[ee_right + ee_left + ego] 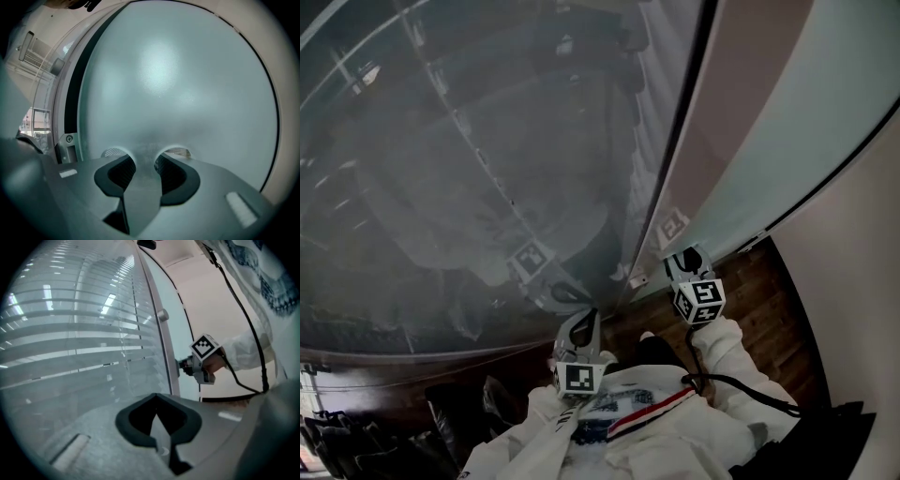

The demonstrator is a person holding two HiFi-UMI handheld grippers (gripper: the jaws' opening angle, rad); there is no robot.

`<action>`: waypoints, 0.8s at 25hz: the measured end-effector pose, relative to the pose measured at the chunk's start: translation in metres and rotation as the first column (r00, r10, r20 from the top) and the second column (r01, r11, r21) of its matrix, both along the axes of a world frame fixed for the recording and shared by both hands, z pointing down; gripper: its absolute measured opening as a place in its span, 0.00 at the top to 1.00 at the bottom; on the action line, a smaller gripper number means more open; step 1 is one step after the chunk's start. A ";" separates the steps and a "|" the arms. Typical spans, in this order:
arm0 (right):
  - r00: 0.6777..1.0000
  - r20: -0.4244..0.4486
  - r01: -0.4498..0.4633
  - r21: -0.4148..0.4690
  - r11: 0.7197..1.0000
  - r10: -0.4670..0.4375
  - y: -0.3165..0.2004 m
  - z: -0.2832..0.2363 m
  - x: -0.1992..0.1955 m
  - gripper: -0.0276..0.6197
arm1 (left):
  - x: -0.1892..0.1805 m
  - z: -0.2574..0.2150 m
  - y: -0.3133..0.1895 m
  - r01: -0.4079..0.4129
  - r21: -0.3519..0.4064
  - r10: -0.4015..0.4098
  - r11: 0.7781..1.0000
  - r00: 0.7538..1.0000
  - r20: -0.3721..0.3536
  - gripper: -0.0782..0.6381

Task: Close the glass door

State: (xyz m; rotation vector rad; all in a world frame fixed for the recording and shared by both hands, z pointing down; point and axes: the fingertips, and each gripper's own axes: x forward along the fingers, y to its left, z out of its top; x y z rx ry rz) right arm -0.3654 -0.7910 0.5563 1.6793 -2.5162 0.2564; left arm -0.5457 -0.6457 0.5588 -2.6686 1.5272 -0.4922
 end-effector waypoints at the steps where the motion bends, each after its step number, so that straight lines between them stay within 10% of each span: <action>1: 1.000 -0.003 0.003 0.008 1.000 -0.003 -0.001 -0.001 -0.001 0.73 | 0.001 0.006 0.002 -0.006 0.002 0.006 1.000 1.000 0.002 0.89; 12: 1.000 -0.009 0.030 0.007 1.000 -0.030 0.005 0.003 0.013 0.72 | 0.042 0.010 0.051 -0.017 0.035 0.017 0.999 1.000 0.006 0.89; 20: 0.996 -0.065 0.060 0.006 0.998 -0.059 0.007 0.009 0.020 0.61 | 0.031 -0.010 0.095 0.185 0.037 -0.187 0.982 0.978 0.096 0.89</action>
